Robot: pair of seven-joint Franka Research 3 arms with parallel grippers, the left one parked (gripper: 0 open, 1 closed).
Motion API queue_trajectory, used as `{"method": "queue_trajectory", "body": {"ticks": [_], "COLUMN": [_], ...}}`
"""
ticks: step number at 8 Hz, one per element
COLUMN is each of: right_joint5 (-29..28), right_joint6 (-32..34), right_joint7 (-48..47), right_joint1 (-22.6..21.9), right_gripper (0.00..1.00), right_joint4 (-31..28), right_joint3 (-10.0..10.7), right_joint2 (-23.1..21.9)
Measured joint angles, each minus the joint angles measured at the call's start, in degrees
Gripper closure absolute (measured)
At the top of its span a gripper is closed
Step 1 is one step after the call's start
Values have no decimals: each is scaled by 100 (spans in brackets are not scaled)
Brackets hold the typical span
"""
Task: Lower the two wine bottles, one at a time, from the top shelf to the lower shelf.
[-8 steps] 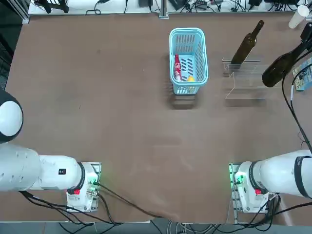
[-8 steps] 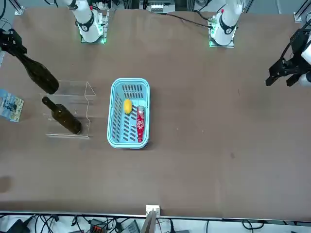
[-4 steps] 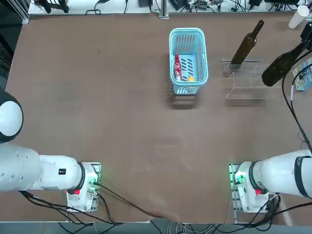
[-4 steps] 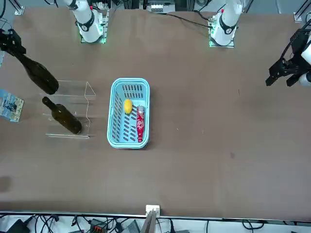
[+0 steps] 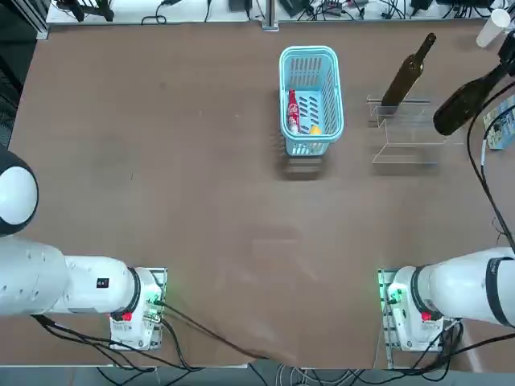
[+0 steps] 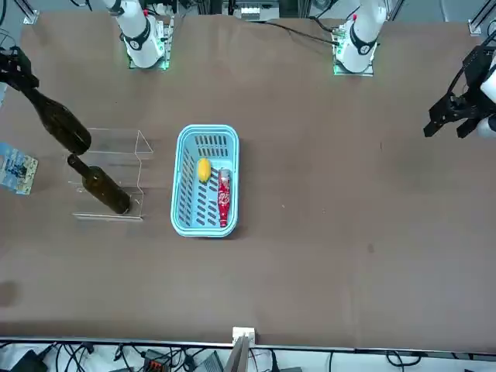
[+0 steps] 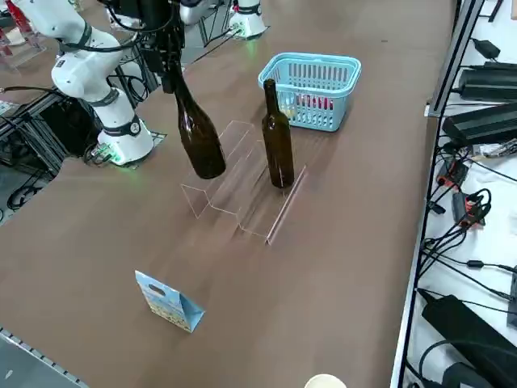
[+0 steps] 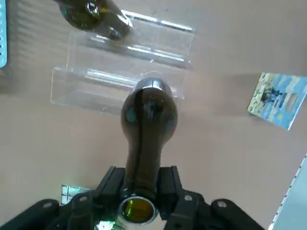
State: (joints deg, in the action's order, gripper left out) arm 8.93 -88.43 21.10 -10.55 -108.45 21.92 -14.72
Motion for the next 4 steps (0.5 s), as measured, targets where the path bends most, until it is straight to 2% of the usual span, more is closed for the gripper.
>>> {"method": "queue_trajectory", "body": {"ticks": [2,4], "right_joint5": [0,0], "right_joint6": [-242,-316], "right_joint7": [167,324], "right_joint1": [-8,-18], "right_gripper": [61,61], "right_joint4": [141,489], "right_joint3": [-53,-90], "right_joint2": [79,400]}}
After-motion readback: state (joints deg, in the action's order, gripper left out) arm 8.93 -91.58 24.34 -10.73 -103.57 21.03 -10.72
